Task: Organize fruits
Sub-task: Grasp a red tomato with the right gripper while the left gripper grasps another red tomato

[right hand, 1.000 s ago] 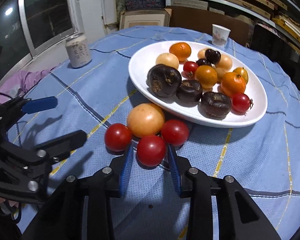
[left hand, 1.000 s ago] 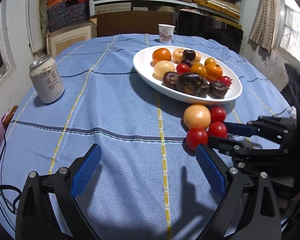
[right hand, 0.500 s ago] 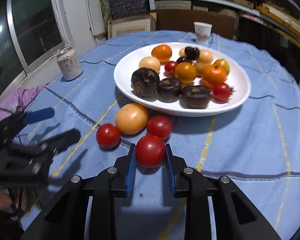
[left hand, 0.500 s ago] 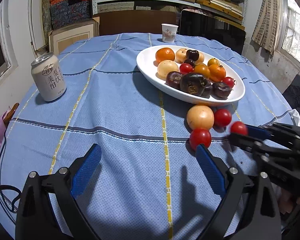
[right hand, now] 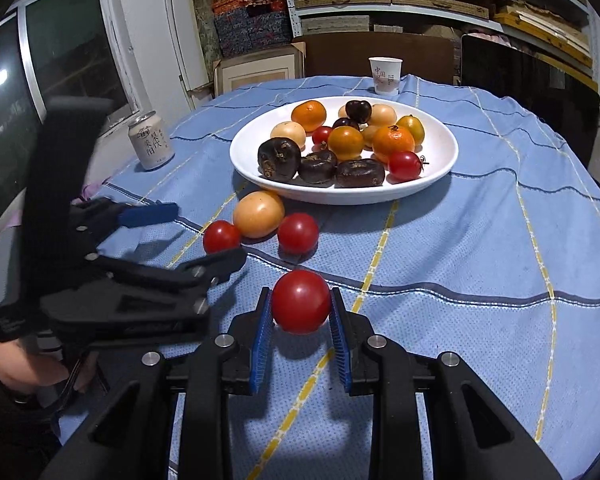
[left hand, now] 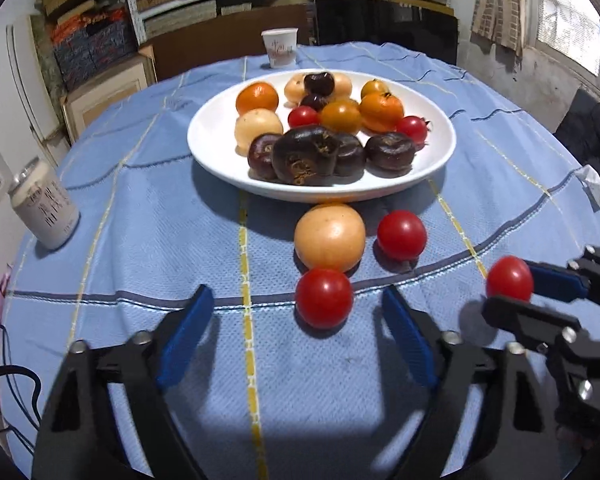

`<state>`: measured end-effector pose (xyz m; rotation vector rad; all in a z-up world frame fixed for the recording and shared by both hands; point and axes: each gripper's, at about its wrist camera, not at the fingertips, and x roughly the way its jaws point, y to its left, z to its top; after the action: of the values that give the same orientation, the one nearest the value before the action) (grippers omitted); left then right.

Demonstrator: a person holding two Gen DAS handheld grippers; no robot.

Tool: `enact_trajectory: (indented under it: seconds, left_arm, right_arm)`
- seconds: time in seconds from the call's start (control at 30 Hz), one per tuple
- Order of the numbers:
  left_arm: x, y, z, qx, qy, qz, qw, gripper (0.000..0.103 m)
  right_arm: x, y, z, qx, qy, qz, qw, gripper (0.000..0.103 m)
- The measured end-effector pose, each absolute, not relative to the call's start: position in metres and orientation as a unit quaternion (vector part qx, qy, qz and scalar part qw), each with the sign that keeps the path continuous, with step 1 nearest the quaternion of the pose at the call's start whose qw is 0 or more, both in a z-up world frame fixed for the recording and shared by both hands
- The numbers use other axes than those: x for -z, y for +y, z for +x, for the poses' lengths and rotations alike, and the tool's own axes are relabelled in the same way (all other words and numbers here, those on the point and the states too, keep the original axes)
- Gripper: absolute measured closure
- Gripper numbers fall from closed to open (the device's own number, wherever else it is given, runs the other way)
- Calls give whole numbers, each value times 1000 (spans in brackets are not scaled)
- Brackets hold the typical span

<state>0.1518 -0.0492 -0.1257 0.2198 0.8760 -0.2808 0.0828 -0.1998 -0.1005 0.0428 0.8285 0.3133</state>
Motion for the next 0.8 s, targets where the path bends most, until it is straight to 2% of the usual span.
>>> enact_trajectory:
  seconds: [0.07,0.2,0.23,0.37,0.8]
  left_arm:
    - [129,-49,156,137,430,100,887,35]
    - [132,-49,158,140,434,94,885,42]
    - [132,-49,158,141,434,94,885,49]
    - [133,-49,157,141,431,95,886,52]
    - [132,-45,156,138,429,86,889,52]
  right_arm:
    - [101,-203,83,-155,401,31,902,75]
    - [103,-208,84,-160,403,49,900,74]
    - [103,-208,84,-162,404,51,899,74]
    - [103,-208,83,-167,400,52,900,74]
    - [102,-212,82,-169,395,60,901,73]
